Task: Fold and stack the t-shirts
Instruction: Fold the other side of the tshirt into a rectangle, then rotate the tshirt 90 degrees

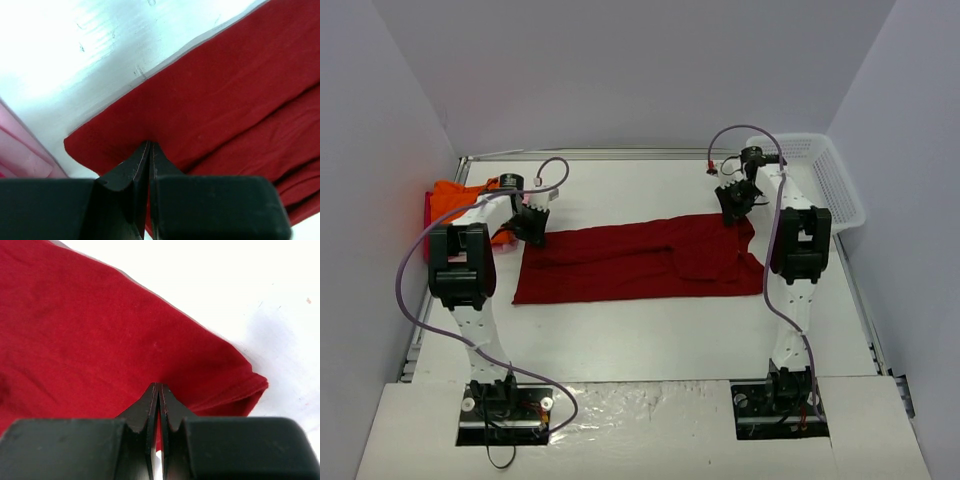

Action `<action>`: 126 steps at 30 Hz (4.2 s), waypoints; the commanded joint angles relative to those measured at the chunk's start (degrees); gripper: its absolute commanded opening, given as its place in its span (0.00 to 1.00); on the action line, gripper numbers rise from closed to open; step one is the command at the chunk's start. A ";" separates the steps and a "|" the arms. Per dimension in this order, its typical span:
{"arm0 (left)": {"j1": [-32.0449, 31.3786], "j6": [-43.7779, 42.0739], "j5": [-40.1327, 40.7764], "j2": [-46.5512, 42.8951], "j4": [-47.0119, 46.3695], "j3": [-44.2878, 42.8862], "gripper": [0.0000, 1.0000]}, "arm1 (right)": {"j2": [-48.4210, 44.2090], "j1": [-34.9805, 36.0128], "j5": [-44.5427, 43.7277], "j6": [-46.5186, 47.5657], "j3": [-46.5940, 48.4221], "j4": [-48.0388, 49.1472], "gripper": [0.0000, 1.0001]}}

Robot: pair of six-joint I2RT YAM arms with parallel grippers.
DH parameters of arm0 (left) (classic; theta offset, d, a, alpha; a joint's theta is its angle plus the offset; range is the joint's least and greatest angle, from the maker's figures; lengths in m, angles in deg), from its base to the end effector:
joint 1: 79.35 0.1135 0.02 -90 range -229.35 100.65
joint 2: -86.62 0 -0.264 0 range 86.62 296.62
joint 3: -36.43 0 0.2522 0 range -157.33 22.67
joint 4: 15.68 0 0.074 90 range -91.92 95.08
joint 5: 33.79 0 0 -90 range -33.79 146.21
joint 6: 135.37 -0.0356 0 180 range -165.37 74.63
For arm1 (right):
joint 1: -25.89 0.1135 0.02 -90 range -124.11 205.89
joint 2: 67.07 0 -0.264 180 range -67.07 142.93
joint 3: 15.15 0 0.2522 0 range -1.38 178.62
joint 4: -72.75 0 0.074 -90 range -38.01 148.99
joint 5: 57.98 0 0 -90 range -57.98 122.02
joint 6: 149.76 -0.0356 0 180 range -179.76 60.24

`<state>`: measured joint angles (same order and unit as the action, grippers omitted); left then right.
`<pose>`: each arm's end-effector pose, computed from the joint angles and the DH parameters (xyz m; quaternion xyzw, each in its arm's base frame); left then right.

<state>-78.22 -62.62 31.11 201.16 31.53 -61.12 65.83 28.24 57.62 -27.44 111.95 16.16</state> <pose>0.4173 -0.0069 0.1843 0.1814 0.9353 -0.1743 0.2489 0.4987 0.0359 0.1874 -0.3326 0.8882 0.1477 0.2804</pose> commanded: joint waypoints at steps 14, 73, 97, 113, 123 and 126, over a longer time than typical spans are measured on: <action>-0.51 1.00 10.42 -0.19 -1.72 3.54 0.02 | 1.57 -1.56 -14.62 -1.99 -7.77 4.51 0.00; 4.32 -1.03 13.67 -21.82 4.17 16.73 0.02 | 25.21 14.35 -8.39 9.60 30.10 13.56 0.09; 5.82 -0.68 11.13 -18.12 2.41 16.99 0.03 | 14.44 12.95 -7.59 10.93 14.50 18.30 0.66; 5.73 -1.11 8.40 -29.54 -0.67 19.28 0.41 | -10.38 3.89 -4.86 2.75 -17.79 26.48 1.00; 5.99 -1.64 9.99 -33.86 -1.02 21.65 0.64 | -14.59 3.72 -5.57 -0.15 -16.31 30.00 1.00; 6.17 -1.90 9.63 -34.21 -1.37 21.91 0.69 | -17.75 3.71 -5.66 0.03 -14.82 30.26 1.00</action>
<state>-72.52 -63.83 40.73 169.51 30.57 -38.68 55.30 31.61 51.53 -26.57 93.38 45.47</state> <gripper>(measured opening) 0.678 0.999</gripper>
